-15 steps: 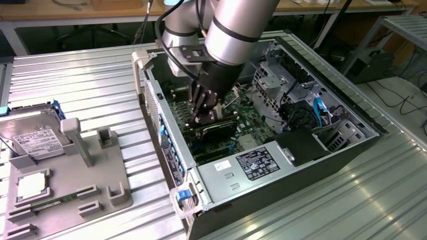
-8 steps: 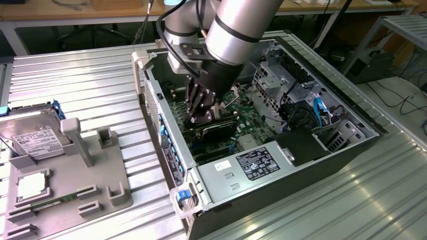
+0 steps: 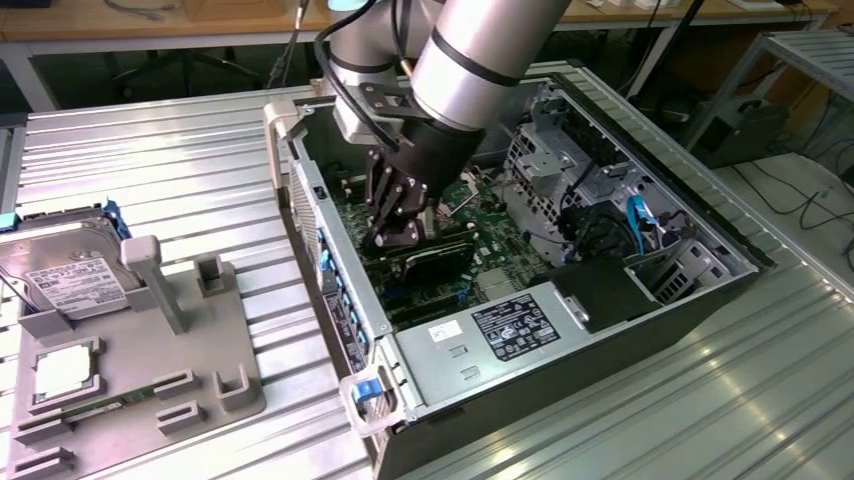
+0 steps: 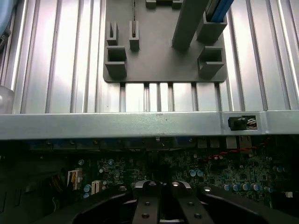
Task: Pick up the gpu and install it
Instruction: 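Press down on the gpu until it lock into place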
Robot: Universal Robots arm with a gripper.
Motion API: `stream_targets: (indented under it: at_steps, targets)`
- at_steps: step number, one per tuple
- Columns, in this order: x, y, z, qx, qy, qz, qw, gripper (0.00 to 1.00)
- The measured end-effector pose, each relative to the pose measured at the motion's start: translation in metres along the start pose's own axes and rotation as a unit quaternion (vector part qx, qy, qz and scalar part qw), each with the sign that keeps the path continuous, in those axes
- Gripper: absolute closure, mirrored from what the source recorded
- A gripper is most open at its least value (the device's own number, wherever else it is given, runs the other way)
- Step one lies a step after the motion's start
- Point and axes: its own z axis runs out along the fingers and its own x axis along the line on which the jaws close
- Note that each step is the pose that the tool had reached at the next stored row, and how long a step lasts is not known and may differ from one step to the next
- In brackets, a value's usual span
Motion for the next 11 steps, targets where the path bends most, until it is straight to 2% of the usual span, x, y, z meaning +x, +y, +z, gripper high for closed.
stream_targets:
  at_steps: [3,4,7,11]
  targets:
    - [-0.0002,0.0001,-0.0001,-0.0125,0.0002,0.000,0.9999,0.89]
    - [-0.0003,0.0002,-0.0001,-0.0142,0.0002,0.000,0.9999,0.89]
    - [-0.0007,0.0021,0.0009,-0.0146,0.0001,0.000,0.9999,0.89]
    - [-0.0020,0.0099,0.0039,-0.0144,0.0005,0.000,0.9999,0.89]
